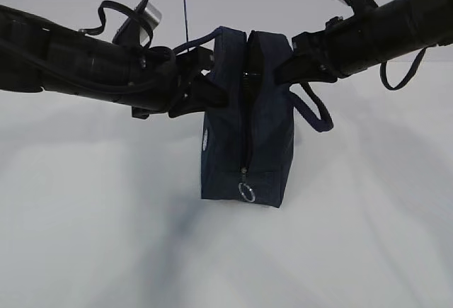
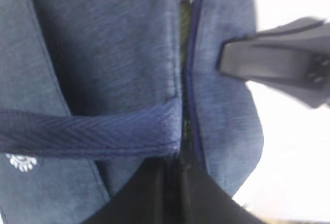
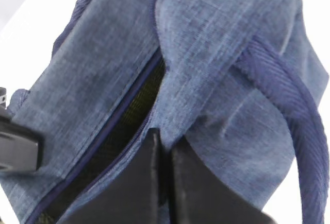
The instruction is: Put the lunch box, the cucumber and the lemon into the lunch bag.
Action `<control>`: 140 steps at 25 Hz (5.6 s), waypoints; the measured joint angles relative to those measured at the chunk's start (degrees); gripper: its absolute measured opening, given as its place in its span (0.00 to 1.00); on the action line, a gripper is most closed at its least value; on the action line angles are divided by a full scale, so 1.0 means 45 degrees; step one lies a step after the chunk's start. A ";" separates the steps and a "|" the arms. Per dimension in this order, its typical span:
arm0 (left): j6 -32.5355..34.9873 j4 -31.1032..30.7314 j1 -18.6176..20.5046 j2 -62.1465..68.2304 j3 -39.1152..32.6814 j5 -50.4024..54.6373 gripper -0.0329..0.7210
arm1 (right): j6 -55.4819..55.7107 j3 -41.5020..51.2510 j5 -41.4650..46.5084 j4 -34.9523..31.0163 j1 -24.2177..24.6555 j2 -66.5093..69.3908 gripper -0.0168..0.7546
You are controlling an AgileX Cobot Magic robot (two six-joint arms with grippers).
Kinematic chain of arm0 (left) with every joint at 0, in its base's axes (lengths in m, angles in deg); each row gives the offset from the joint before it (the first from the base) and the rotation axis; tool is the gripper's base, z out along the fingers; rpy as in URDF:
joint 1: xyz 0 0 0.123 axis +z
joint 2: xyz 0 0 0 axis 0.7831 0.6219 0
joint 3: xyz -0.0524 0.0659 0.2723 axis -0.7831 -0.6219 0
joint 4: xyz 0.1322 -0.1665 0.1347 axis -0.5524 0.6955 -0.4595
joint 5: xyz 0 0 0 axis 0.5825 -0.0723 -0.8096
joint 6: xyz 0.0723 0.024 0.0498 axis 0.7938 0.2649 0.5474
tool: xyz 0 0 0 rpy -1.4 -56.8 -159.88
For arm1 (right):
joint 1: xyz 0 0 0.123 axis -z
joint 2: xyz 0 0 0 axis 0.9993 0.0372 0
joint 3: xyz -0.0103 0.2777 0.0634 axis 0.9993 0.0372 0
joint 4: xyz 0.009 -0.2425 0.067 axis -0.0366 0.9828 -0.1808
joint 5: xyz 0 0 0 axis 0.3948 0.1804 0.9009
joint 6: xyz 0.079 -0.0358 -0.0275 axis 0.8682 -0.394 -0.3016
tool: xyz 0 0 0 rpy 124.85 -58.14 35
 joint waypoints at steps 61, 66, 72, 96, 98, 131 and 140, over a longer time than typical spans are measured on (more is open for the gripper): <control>0.1172 0.2417 0.0233 0.1085 0.0029 0.1086 0.21 | -0.7689 0.6289 0.1543 -0.2243 0.0000 -0.1972 0.33; 0.1587 0.2372 0.0280 0.1085 0.0029 0.1642 0.34 | -1.0203 0.6799 0.1011 -0.3670 0.0000 -0.1972 0.33; 0.2329 0.2143 0.0572 0.1085 0.0029 0.2445 0.46 | -1.0496 0.6799 0.0807 -0.3793 0.0000 -0.1303 0.33; 0.7351 -0.0641 0.0720 0.1085 0.0029 0.2020 0.47 | -1.3638 0.6799 0.0226 -0.5934 0.0000 0.0303 0.33; 0.7699 -0.0208 0.0720 0.1085 0.0029 0.1933 0.47 | -1.3688 0.6799 0.0226 -0.5950 0.0000 0.0358 0.33; 0.9102 0.1928 0.0327 0.1268 0.0029 0.2153 0.03 | -1.6251 0.6799 0.0226 -0.8120 0.0000 0.1205 0.33; 0.9131 0.1950 0.0327 0.1291 0.0029 0.2433 0.03 | -1.7474 0.6799 0.0418 -0.9196 0.0000 0.1879 0.33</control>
